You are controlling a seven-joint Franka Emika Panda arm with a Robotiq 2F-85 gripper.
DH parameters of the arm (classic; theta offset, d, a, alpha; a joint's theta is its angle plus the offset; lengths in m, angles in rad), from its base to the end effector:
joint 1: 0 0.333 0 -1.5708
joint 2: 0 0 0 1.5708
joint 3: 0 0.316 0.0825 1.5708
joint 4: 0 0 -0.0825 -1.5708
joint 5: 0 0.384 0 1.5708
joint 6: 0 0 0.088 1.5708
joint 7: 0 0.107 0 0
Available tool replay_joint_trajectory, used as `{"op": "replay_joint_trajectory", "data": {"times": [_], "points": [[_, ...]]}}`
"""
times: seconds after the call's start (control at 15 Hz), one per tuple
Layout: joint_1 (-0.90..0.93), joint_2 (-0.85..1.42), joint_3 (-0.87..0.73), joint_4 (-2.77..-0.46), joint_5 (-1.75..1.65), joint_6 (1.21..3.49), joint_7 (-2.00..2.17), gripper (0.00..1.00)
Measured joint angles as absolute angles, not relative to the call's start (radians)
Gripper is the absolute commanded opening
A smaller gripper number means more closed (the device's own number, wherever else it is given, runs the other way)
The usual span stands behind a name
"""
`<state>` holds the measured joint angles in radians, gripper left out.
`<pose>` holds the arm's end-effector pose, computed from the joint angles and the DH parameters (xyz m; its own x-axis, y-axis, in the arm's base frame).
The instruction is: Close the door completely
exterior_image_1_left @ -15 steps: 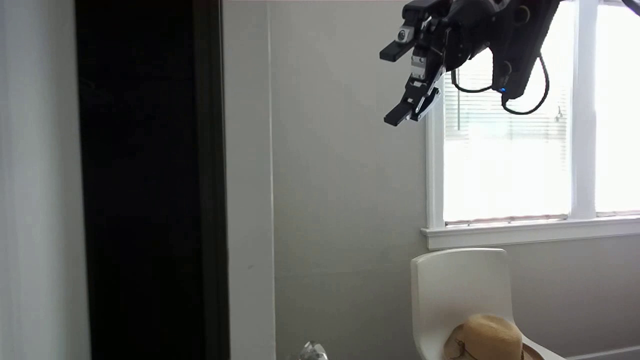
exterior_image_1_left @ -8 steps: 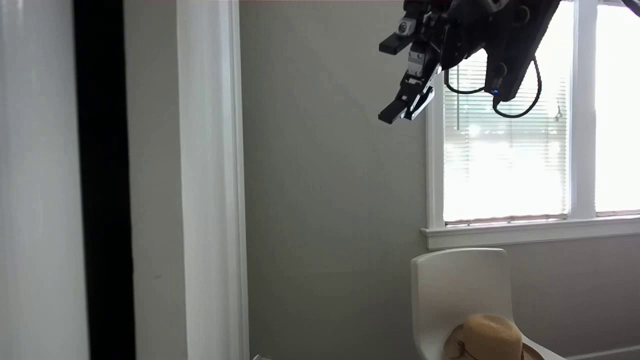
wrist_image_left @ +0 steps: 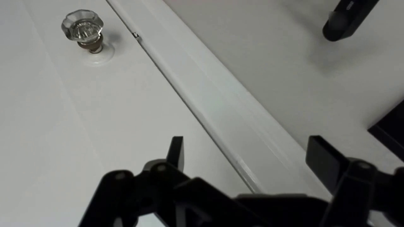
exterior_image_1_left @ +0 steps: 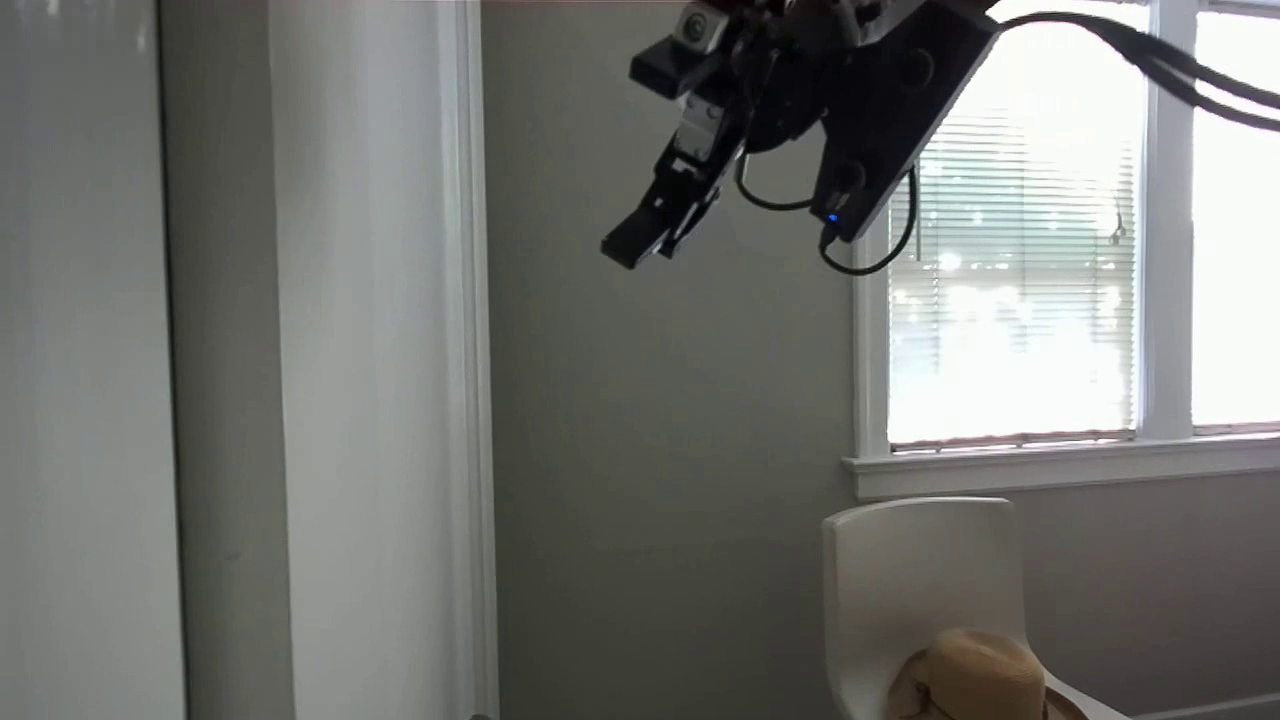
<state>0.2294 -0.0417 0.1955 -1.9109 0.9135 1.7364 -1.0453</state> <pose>0.4655 0.2914 0.5332 0.4356 0.7102 0.5531 0.8343 -0.0878 -0.5443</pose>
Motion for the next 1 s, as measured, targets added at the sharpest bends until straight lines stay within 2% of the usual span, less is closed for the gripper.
{"op": "replay_joint_trajectory", "data": {"times": [0.67,1.0], "points": [[0.292,0.161,0.306,-1.708,0.884,1.982,-1.318,1.0],[0.304,0.202,0.332,-1.683,0.89,2.041,-1.363,1.0]]}}
